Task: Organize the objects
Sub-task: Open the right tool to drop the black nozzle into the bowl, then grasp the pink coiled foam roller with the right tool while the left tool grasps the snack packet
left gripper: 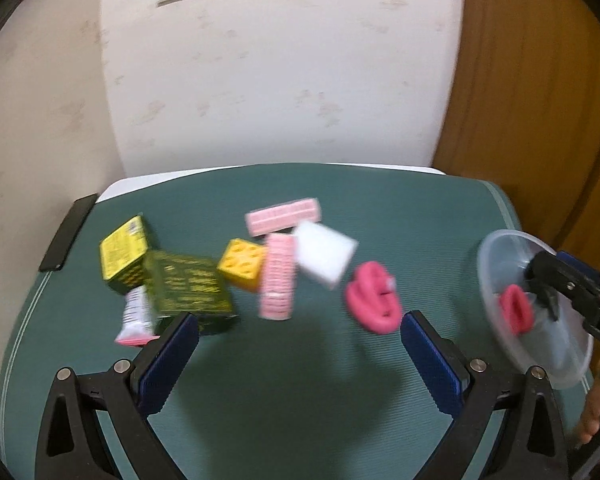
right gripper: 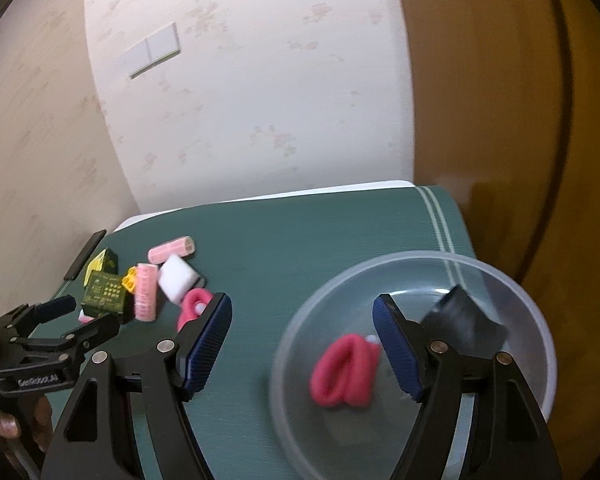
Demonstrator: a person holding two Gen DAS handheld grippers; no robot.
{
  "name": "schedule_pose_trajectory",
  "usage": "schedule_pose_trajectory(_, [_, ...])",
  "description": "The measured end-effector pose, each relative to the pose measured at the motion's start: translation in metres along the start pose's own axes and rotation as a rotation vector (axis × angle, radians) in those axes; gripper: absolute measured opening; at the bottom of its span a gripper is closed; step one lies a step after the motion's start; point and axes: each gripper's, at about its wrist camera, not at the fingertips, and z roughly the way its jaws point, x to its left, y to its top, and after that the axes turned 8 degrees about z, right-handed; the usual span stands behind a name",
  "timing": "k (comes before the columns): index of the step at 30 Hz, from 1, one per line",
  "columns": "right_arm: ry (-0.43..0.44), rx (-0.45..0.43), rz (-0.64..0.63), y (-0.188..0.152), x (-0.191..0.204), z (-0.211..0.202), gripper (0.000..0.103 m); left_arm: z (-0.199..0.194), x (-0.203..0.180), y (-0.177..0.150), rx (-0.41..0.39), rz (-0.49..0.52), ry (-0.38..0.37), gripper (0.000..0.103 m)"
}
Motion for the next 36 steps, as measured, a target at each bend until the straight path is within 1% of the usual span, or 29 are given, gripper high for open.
schedule_pose_trajectory(14, [0.051,0.07,-0.101,-0.017,0.061,0.03,0.075,-0.004,0.071,-0.013,0.003,-0.105,0.062,0.102])
schedule_pose_trajectory(17, [0.058,0.082,-0.118,-0.021,0.073,0.036,0.075,-0.003,0.086,-0.016,0.002,-0.122,0.085,0.102])
schedule_pose_trajectory(19, [0.062,0.089,-0.133,-0.023,0.081,0.042,0.075,-0.002,0.095,-0.019,0.003,-0.13,0.117,0.102])
schedule_pose_trajectory(22, [0.054,0.106,-0.152,-0.025,0.091,0.054,0.075,0.0,0.111,-0.024,0.01,-0.154,0.151,0.102])
schedule_pose_trajectory(26, [0.039,0.134,-0.16,-0.03,0.099,0.072,0.075,0.003,0.135,-0.031,0.025,-0.206,0.168,0.102])
schedule_pose_trajectory(30, [0.007,0.161,-0.162,-0.035,0.101,0.089,0.075,0.009,0.154,-0.037,0.048,-0.251,0.2,0.102])
schedule_pose_trajectory(32, [-0.003,0.173,-0.159,-0.036,0.1,0.095,0.075,0.013,0.161,-0.04,0.061,-0.266,0.21,0.102])
schedule_pose_trajectory(36, [-0.022,0.194,-0.159,-0.039,0.098,0.108,0.075,0.023,0.164,-0.043,0.085,-0.266,0.209,0.102])
